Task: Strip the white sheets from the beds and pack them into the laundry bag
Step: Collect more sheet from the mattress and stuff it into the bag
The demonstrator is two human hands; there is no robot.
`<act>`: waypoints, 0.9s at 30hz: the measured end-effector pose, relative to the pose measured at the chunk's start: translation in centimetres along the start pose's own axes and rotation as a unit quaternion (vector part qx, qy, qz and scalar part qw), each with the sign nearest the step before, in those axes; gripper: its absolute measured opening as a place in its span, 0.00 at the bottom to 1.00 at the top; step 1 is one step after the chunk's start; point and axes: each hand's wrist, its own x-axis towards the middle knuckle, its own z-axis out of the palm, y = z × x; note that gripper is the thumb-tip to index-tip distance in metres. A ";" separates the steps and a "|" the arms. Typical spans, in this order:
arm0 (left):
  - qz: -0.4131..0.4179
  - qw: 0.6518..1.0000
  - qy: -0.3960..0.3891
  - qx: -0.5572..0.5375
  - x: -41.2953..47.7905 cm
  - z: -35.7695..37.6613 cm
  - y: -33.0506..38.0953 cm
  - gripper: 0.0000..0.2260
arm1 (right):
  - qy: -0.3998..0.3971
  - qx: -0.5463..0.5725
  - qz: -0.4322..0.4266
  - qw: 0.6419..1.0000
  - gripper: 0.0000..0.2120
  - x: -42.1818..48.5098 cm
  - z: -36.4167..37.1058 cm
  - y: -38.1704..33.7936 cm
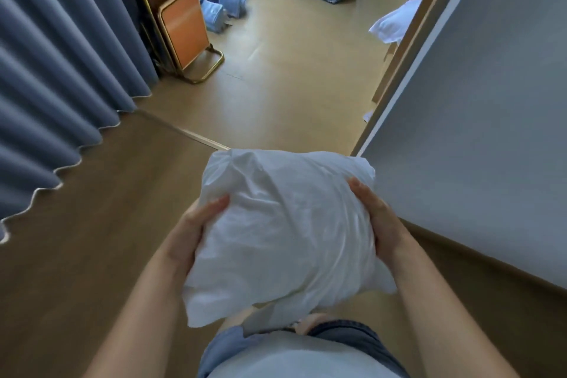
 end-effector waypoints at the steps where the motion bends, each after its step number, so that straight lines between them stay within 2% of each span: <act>1: 0.010 1.000 0.009 -0.001 1.8 0.2 1.7 0.21 | -0.006 -0.003 -0.002 1.000 0.30 2.4 0.7 -1.8; 6: 0.044 0.998 0.038 -0.008 10.0 0.2 10.1 0.17 | -0.048 -0.026 -0.004 0.999 0.43 13.9 5.2 -8.3; 14: 0.042 0.998 0.035 0.029 27.1 -0.7 27.0 0.21 | -0.013 -0.051 0.002 0.999 0.33 32.2 13.1 -18.9; 18: 0.015 0.999 0.003 0.050 35.3 1.5 35.5 0.12 | 0.028 -0.032 -0.001 0.999 0.30 39.0 15.4 -24.9; 20: -0.003 0.998 -0.008 0.055 39.5 3.3 38.7 0.11 | 0.053 -0.014 -0.004 0.999 0.30 42.2 15.3 -27.4; 24: -0.035 0.997 -0.023 0.059 48.4 7.8 43.7 0.16 | 0.088 0.020 -0.009 0.996 0.30 49.7 13.4 -32.7; 27: -0.049 0.996 -0.027 0.071 55.6 12.0 46.9 0.14 | 0.106 0.017 -0.014 0.994 0.33 56.0 11.0 -37.6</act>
